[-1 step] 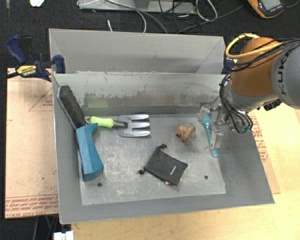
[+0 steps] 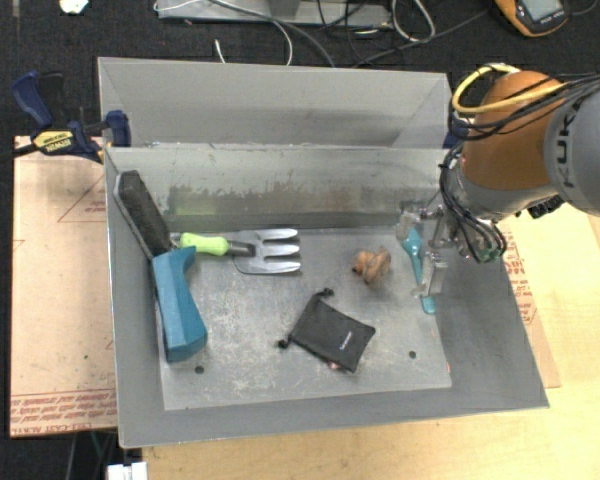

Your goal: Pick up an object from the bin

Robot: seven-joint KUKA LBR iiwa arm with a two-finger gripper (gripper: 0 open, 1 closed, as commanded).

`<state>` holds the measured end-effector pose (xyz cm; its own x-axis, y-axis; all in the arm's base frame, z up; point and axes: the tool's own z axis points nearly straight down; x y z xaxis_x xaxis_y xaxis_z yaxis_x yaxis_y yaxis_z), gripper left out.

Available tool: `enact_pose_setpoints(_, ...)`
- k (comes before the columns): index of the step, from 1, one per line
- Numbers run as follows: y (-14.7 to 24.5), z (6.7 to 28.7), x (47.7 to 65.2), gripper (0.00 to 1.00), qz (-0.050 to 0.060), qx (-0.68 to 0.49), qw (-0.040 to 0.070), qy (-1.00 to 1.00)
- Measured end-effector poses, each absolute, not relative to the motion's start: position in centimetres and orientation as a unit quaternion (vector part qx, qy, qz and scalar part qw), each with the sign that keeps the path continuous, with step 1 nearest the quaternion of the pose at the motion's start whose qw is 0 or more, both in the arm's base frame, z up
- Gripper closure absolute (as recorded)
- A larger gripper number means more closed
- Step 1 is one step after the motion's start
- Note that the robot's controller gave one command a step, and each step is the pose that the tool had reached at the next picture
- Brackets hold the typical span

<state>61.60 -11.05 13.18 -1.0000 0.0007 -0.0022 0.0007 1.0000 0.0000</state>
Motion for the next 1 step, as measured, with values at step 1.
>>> enact_pose_setpoints(1,-6.50,8.27,60.23,0.00,-0.001,-0.025,0.006,1.000)
